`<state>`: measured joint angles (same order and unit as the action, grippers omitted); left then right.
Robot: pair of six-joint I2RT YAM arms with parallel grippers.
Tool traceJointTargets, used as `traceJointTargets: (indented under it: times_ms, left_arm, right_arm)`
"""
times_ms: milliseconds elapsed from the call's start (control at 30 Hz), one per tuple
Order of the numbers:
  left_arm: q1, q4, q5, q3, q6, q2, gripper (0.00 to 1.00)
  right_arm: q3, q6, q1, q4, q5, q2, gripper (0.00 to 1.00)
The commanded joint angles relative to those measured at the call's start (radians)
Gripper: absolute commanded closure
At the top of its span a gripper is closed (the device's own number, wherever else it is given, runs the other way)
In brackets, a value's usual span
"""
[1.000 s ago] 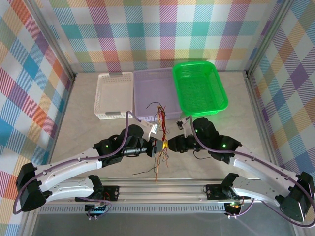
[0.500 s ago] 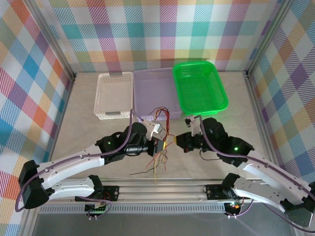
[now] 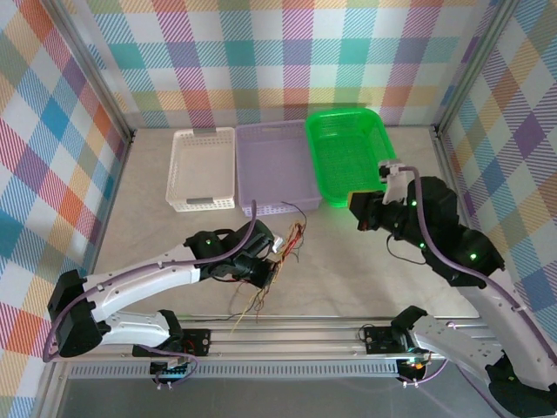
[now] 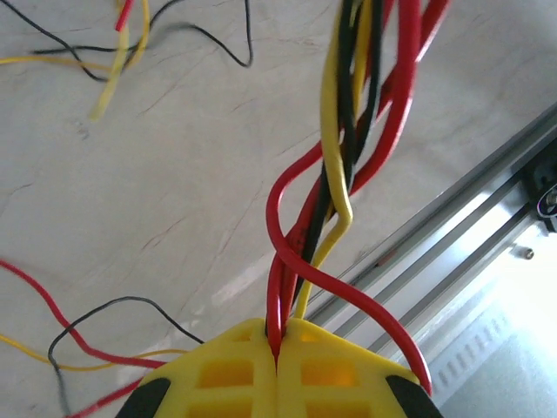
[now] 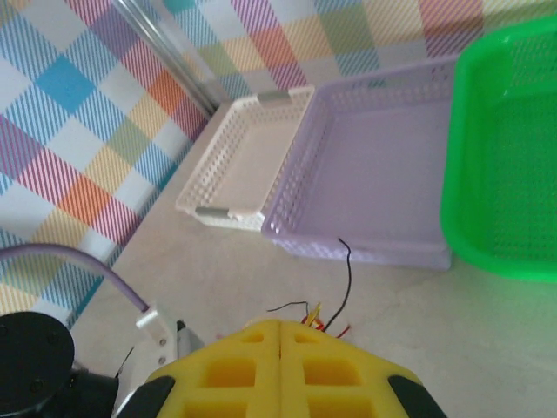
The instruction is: Untangle the cables
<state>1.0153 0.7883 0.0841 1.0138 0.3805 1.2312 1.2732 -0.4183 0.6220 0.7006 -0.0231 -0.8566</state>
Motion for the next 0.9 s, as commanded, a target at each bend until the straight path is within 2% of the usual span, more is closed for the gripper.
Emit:
traceJointTargets:
  times_ms: [0,67,100,133,167,200,267,367,433,600,767,867]
  left_arm:
    - [0.011,0.114,-0.049,0.063,-0.056,-0.023,1.00]
    - [0.012,0.095,-0.019,0.069,-0.064,-0.040,1.00]
    - [0.011,0.076,0.001,0.067,-0.067,-0.050,1.00]
    - [0.011,0.051,0.014,0.062,-0.061,-0.060,1.00]
    - [0.011,0.028,0.019,0.059,-0.055,-0.069,1.00]
    - [0.011,-0.002,0.033,0.055,-0.050,-0.077,1.00]
    - [0.011,-0.070,0.048,0.040,-0.032,-0.096,1.00]
    - [0.011,-0.184,0.041,0.018,0.009,-0.126,1.00]
    - [0.011,-0.259,0.029,0.003,0.035,-0.140,1.00]
    - [0.011,-0.396,0.058,-0.001,0.087,-0.115,1.00]
    - [0.012,-0.445,0.081,0.016,0.111,-0.082,1.00]
    - [0.011,-0.460,0.086,0.016,0.123,-0.082,1.00]
  right_arm:
    - [0.014,0.037,-0.007,0.033,0.103,-0.039,1.00]
    - [-0.047,0.023,-0.007,-0.035,0.202,-0.035,1.00]
    - [-0.086,0.006,-0.007,-0.074,0.249,-0.032,0.92]
    - [-0.136,-0.015,-0.007,-0.134,0.312,-0.029,0.79]
    - [-0.174,-0.035,-0.007,-0.184,0.361,-0.026,0.69]
    - [-0.229,-0.070,-0.007,-0.252,0.406,-0.024,0.63]
    - [-0.328,-0.138,-0.007,-0.389,0.477,-0.012,0.58]
    - [-0.464,-0.201,0.007,-0.582,0.551,0.007,0.56]
    - [-0.532,-0.208,0.035,-0.660,0.547,0.018,0.54]
    - [-0.623,-0.157,0.119,-0.764,0.509,0.012,0.53]
    - [-0.718,-0.152,0.146,-0.897,0.445,0.040,0.51]
    - [-0.739,-0.128,0.150,-0.889,0.410,0.054,0.54]
